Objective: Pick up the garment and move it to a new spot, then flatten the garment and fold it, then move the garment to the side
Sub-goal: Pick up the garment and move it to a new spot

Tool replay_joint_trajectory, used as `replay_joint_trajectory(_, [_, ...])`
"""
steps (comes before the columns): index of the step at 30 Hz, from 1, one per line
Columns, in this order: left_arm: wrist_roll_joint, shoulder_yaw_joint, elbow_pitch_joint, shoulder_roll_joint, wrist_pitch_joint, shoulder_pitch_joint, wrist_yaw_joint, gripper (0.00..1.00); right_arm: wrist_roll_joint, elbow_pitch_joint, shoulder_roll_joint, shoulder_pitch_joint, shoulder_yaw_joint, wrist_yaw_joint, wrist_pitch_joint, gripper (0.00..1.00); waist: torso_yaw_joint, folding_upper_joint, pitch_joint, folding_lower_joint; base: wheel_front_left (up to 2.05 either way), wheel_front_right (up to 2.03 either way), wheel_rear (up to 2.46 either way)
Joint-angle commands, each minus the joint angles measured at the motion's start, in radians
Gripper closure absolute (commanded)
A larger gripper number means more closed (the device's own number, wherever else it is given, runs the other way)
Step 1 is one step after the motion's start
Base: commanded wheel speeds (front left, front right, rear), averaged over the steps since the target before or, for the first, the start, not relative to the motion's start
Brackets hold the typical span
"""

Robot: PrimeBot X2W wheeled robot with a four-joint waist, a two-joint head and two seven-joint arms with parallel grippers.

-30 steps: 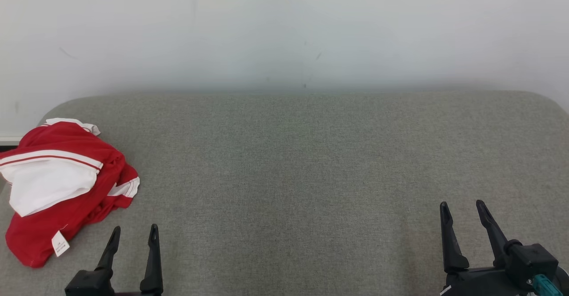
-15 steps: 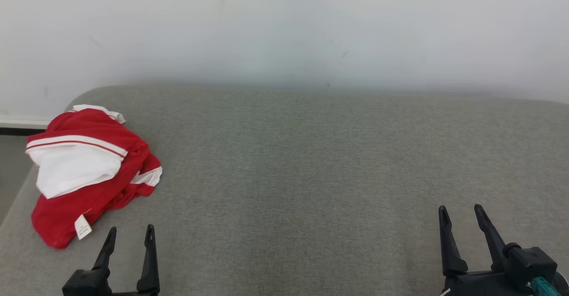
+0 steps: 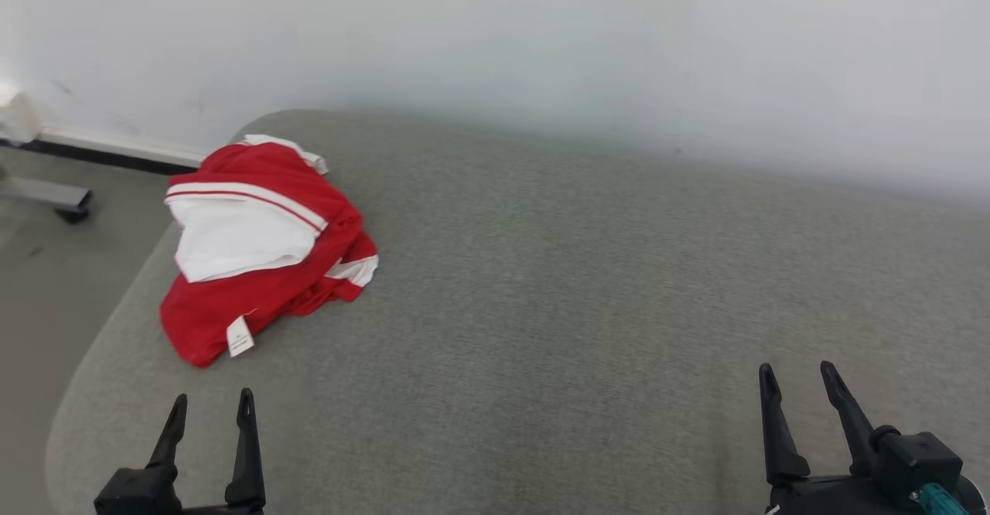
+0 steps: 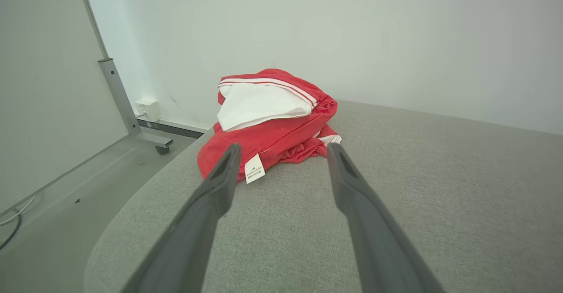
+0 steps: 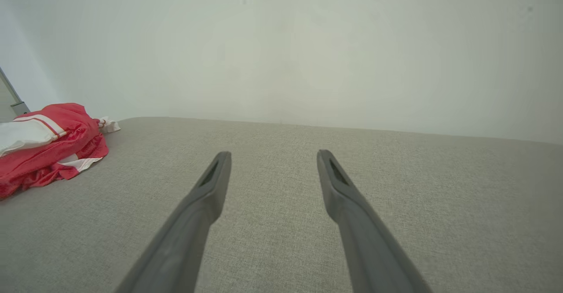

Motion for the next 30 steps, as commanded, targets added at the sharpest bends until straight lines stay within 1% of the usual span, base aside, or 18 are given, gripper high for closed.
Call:
replay_joint_trajectory(1, [-0.012,0.002,0.001,0.002,-0.005,-0.003,0.005,0.0,0.006,0.001,-0.002,-0.006,0.001,-0.002,-0.006,0.0,0.055,0.0,0.009,0.0,0.0,0.0,0.0])
replay_joint_trajectory(10, [-0.015,0.012,0.008,0.009,-0.021,-0.006,0.015,0.0,0.004,0.004,-0.002,0.0,0.004,-0.002,0.002,0.0,0.141,0.0,0.005,0.0,0.0,0.0,0.0])
replay_joint_trajectory(16, [-0.018,0.025,0.001,0.018,-0.033,0.006,0.033,0.0,0.009,0.007,-0.001,0.002,0.009,-0.002,0.004,0.0,0.186,0.0,0.0,0.0,0.0,0.0,0.0])
replay_joint_trajectory(25, [-0.026,0.033,-0.006,0.025,-0.037,0.015,0.042,0.0,0.009,0.009,-0.002,0.001,0.009,-0.002,0.006,0.0,0.221,0.0,0.004,0.0,0.0,0.0,0.0])
replay_joint_trajectory(30, [-0.024,0.036,-0.018,0.029,-0.036,0.024,0.058,0.0,0.013,0.007,-0.002,0.003,0.014,-0.002,0.007,0.0,0.231,0.0,0.001,0.0,0.0,0.0,0.0])
